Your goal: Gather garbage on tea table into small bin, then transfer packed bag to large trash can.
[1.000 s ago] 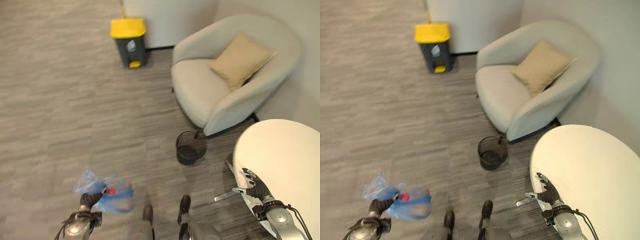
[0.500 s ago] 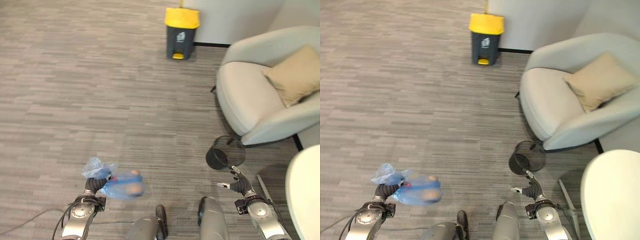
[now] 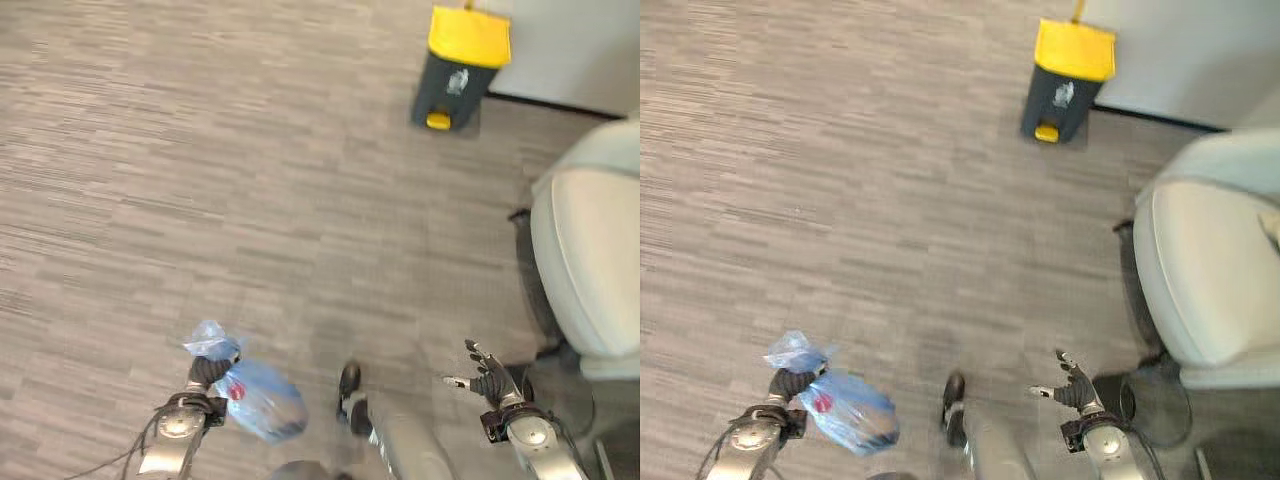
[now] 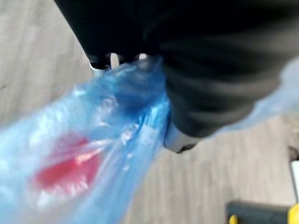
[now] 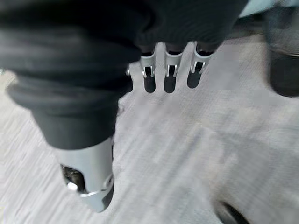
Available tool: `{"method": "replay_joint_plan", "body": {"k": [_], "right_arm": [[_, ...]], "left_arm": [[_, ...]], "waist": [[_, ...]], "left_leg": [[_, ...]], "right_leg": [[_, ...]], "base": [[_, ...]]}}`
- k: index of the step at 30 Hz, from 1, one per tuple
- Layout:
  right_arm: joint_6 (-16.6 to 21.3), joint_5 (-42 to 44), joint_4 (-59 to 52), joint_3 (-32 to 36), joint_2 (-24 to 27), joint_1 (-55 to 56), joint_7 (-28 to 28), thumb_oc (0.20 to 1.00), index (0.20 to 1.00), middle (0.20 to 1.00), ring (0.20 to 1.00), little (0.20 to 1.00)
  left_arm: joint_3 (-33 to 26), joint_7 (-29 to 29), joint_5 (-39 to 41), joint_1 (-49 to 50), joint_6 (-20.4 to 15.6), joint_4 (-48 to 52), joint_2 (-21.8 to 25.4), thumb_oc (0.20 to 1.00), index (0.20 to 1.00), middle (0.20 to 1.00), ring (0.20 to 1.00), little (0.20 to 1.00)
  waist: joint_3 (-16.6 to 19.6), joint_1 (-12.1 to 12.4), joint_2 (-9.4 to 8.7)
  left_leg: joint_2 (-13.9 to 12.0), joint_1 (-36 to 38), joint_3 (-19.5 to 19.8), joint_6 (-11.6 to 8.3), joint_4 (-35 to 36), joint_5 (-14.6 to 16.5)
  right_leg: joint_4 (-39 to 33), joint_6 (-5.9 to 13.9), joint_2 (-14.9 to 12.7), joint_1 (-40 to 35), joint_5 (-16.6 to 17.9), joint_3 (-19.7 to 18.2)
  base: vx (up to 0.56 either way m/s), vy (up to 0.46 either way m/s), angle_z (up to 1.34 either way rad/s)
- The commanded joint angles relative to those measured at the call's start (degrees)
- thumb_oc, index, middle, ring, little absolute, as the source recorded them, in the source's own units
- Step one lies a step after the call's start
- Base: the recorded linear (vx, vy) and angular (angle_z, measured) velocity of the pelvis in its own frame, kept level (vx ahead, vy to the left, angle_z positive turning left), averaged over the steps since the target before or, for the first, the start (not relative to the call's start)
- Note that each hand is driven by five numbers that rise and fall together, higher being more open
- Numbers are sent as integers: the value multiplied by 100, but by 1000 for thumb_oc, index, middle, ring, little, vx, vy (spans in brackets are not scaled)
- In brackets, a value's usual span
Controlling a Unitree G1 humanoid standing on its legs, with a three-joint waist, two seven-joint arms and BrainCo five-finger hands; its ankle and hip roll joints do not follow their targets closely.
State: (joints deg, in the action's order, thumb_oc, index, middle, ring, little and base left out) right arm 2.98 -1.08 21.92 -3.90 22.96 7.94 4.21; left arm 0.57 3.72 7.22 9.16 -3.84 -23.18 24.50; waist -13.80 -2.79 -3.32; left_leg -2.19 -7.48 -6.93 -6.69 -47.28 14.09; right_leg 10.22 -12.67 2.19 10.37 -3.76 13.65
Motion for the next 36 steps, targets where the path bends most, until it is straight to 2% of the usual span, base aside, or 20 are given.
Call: {"method": "replay_joint_plan", "body": {"k": [1, 2, 3, 4, 5, 7, 14, 16, 17, 19, 22, 23, 24, 26, 27, 28, 30, 33, 34, 36], "right_arm": [[163, 135, -83, -94, 379, -265, 76, 1000, 1000, 1000, 1000, 1000], [168, 149, -87, -85, 400, -286, 88, 1000, 1000, 1000, 1000, 1000], [187, 164, -43, -88, 433, -377, 150, 1000, 1000, 1000, 1000, 1000], [201, 181, 11, -111, 433, -451, 186, 1000, 1000, 1000, 1000, 1000], [209, 139, 97, -159, 379, -486, 152, 1000, 1000, 1000, 1000, 1000], [177, 68, 127, -190, 308, -507, 43, 1000, 1000, 1000, 1000, 1000], [120, -43, 160, -311, 262, -653, -14, 1000, 1000, 1000, 1000, 1000], [123, -61, 156, -298, 231, -655, -38, 1000, 1000, 1000, 1000, 1000], [129, -82, 180, -327, 206, -698, -38, 1000, 1000, 1000, 1000, 1000], [106, -108, 158, -360, 177, -724, -61, 1000, 1000, 1000, 1000, 1000], [60, -122, 180, -390, 167, -735, -79, 1000, 1000, 1000, 1000, 1000], [58, -115, 164, -374, 169, -702, -93, 1000, 1000, 1000, 1000, 1000], [49, -99, 143, -305, 186, -596, -103, 1000, 1000, 1000, 1000, 1000], [51, -134, 132, -291, 186, -522, -133, 1000, 1000, 1000, 1000, 1000], [87, -70, 69, -240, 224, -441, -113, 1000, 1000, 1000, 1000, 1000], [81, -115, 93, -195, 310, -371, -117, 1000, 1000, 1000, 1000, 1000], [86, -91, 48, -142, 343, -292, -117, 1000, 1000, 1000, 1000, 1000], [85, -61, 91, -103, 396, -267, -46, 1000, 1000, 1000, 1000, 1000], [87, -6, 115, -92, 450, -347, 7, 1000, 1000, 1000, 1000, 1000], [98, 11, 137, -71, 464, -380, 43, 1000, 1000, 1000, 1000, 1000]], "left_arm": [[-18, -33, -135, -161, -266, 83, 103, 200, 200, 200, 200, 200], [1, -36, -135, -176, -266, 113, 105, 200, 200, 200, 200, 200], [52, -27, -116, -206, -301, 122, 121, 200, 200, 200, 200, 200], [52, 10, -85, -211, -306, 123, 108, 200, 200, 200, 200, 200], [78, -25, -72, -157, -325, 169, 65, 200, 200, 200, 200, 200], [26, -92, -88, -33, -318, 168, 84, 200, 200, 200, 200, 200], [-69, -53, -23, 63, -293, 241, 115, 200, 200, 200, 200, 200], [-78, -57, -19, 68, -271, 236, 135, 200, 200, 200, 200, 200], [-93, -26, -47, 35, -265, 198, 162, 200, 200, 200, 200, 200], [-115, 4, -34, 29, -262, 180, 151, 200, 200, 200, 200, 200], [-109, -7, -13, 83, -269, 191, 144, 200, 200, 200, 200, 200], [-115, -13, -4, 88, -269, 184, 144, 200, 200, 200, 200, 200], [-107, -6, -31, 49, -280, 120, 169, 200, 200, 200, 200, 200], [-115, -56, -35, 123, -271, 171, 118, 200, 200, 200, 200, 200], [-64, -116, -14, 178, -251, 205, 18, 200, 200, 200, 200, 200], [-55, -203, -11, 253, -194, 196, -79, 200, 200, 200, 200, 200], [-25, -246, -44, 260, -162, 197, -82, 200, 200, 200, 200, 200], [88, -220, -64, 160, -139, 143, -111, 200, 200, 200, 200, 200], [217, -197, -40, 28, -158, 133, -118, 200, 200, 200, 200, 200], [279, -185, -45, -17, -181, 136, -101, 200, 200, 200, 200, 200]], "waist": [[98, -160, -117], [75, -128, -157], [-41, 55, -140], [-70, 177, -80], [-38, 217, -90], [108, 211, -73], [70, 304, -19], [47, 311, 23], [25, 295, 67], [-9, 301, 80], [-32, 280, 95], [-35, 246, 112], [-7, 134, 41], [111, 114, 12], [197, 88, 79], [335, 18, 161], [359, -32, 189], [343, -89, 173], [230, -24, 90], [167, 34, 80]], "left_leg": [[-188, 129, 78, 361, 1807, -572], [-145, -85, 60, 415, 1963, -428], [246, -583, 381, 376, 2916, -631], [475, -693, 674, 310, 3435, -999], [570, -595, 823, 363, 3497, -977], [606, -240, 645, 550, 3840, -923], [659, -164, 380, 805, 3666, -610], [650, -85, 317, 873, 3700, -539], [617, 21, 233, 893, 3755, -504], [569, 161, 106, 862, 3764, -422], [398, 462, -22, 779, 3655, -166], [372, 583, 12, 743, 3647, -107], [302, 921, 134, 568, 3559, 56], [207, 1057, 166, 460, 3494, -28], [-86, 965, 229, 282, 3007, -431], [-304, 997, 277, 156, 2979, -833], [-476, 949, 324, 112, 2697, -1186], [-661, 768, 282, 142, 2271, -1505], [-233, 237, 389, 362, 2424, -843], [-53, 2, 336, 388, 2775, -578]], "right_leg": [[-419, 1574, -690, 14, 107, -3], [-464, 1593, -697, -75, 65, -81], [-469, 1603, -587, -228, 15, -390], [-458, 1615, -441, -266, 25, -521], [-337, 1649, -357, -320, -73, -778], [-335, 1723, -388, -378, -57, -1105], [-136, 1824, -455, -282, -120, -1376], [224, 1913, -490, -172, -139, -1341], [605, 2046, -572, 2, -88, -1202], [702, 2103, -790, 198, 50, -921], [192, 2056, -1301, 453, 310, -280], [24, 2068, -1353, 468, 361, -208], [-312, 2208, -1546, 480, 589, -82], [-297, 2142, -1469, 304, 634, -84], [-305, 1987, -1243, 61, 514, -54], [-305, 1807, -1023, -76, 298, -45], [-243, 1669, -856, -149, 129, -91], [-235, 1518, -719, -278, -66, -132], [-296, 1547, -713, -393, -159, -282], [-308, 1597, -703, -457, -217, -369]], "base": [[207, -89, -114], [346, 11, -100], [382, 78, -136], [460, 171, -233], [431, 233, -241], [359, 225, -119], [97, 98, -61], [120, 121, 13], [147, 55, -23], [155, -17, -50], [250, -156, -52], [593, -466, 0], [546, -458, 21], [515, -474, 97], [570, -615, 138], [536, -635, 75], [251, -310, 1], [152, -197, -52], [174, -147, -31], [120, -44, -28]]}}
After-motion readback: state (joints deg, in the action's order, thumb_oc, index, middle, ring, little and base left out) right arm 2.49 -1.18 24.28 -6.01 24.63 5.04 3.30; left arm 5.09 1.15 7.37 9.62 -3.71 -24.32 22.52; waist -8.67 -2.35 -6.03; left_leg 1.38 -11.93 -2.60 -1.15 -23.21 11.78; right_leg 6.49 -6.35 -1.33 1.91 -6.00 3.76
